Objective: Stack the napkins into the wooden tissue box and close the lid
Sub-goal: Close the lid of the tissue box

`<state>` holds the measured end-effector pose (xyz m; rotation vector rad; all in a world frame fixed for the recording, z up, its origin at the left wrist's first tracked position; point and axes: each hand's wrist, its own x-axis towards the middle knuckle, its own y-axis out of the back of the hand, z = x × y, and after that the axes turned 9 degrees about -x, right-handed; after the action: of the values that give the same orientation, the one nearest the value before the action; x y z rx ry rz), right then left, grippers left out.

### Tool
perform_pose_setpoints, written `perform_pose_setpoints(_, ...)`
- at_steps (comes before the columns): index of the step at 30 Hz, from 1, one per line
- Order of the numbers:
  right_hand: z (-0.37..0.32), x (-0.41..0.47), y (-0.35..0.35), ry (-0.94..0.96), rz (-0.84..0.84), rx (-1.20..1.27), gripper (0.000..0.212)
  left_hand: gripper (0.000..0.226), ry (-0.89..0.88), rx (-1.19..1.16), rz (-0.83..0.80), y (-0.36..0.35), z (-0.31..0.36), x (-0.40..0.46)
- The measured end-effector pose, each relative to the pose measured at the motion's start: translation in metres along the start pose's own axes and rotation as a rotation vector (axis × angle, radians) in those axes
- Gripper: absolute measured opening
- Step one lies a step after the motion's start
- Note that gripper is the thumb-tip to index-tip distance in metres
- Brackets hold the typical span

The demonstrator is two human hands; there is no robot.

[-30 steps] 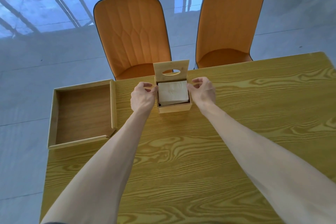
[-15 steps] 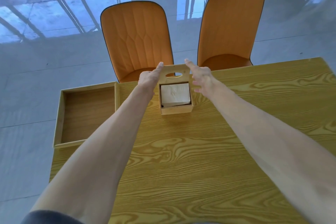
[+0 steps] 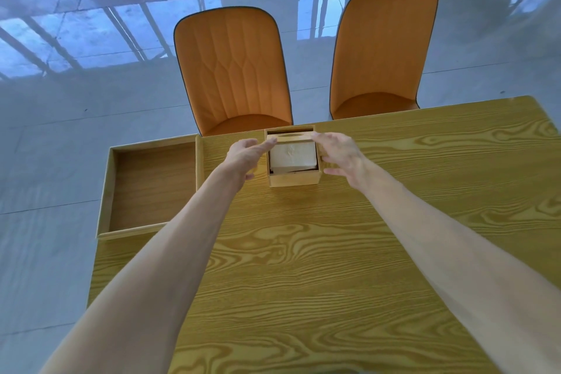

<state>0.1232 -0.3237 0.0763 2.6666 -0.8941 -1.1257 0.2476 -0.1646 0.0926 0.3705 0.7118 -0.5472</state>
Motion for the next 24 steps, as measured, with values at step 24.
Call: perform_pose_setpoints(24,0.046,0.012,-0.015,0.086,0.11,-0.204,0.07,0.075,-0.205,0.272,-0.004,-0.009,-0.042,0.017)
